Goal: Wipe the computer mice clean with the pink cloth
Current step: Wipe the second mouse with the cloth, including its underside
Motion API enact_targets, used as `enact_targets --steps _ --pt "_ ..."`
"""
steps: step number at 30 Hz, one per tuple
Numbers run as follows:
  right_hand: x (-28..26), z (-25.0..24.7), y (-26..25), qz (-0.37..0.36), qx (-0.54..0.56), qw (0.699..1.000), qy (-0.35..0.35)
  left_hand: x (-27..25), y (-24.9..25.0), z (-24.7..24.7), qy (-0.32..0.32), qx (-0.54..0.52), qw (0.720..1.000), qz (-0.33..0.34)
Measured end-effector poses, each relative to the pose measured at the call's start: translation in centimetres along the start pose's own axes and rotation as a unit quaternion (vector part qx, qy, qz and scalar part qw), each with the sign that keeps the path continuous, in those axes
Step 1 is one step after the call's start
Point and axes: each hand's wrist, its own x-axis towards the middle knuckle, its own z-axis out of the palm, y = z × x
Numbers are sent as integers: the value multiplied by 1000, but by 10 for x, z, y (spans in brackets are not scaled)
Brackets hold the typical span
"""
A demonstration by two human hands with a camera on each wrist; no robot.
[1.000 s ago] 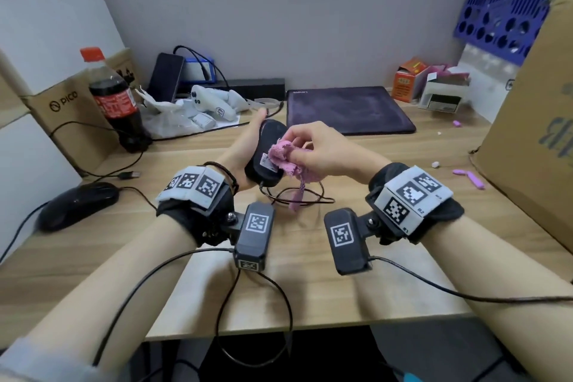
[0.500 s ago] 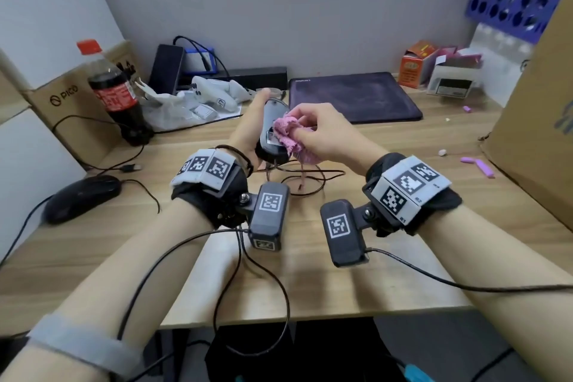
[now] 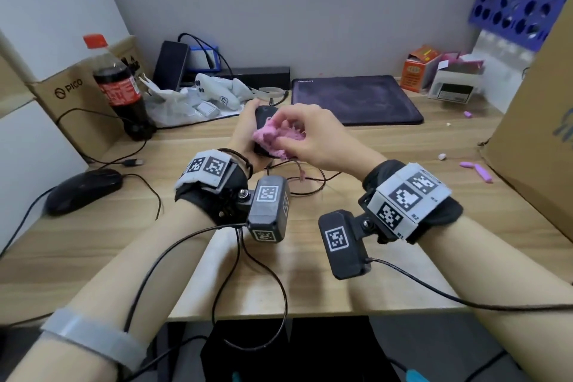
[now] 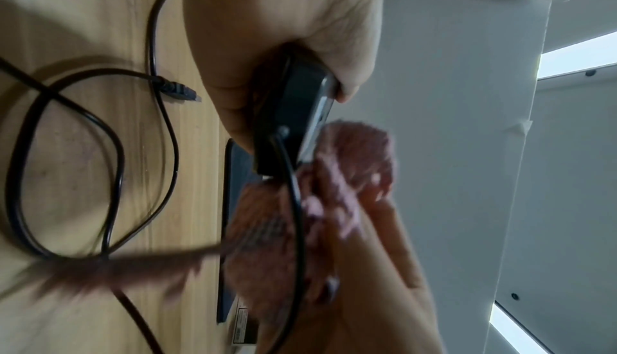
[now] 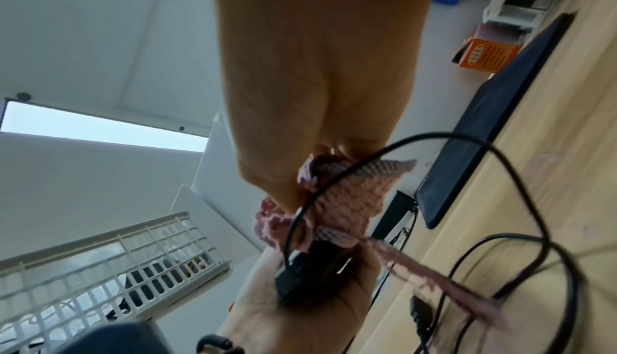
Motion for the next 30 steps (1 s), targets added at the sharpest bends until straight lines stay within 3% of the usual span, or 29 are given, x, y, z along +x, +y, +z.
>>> enact_targets --steps 10,15,20,27,30 --pt "-1 -8 4 -19 -1 999 -38 4 3 -18 33 78 996 -41" --pt "-3 -13 17 14 1 1000 28 8 4 -27 39 34 997 -52" --pt "-2 -14 0 -8 63 998 -9 8 4 -22 31 48 997 -54" --pt "-3 -10 -3 -14 27 999 -34 11 -1 -19 39 56 996 -64" --pt "-5 -17 9 5 22 1000 -10 7 -1 -20 36 47 996 -65"
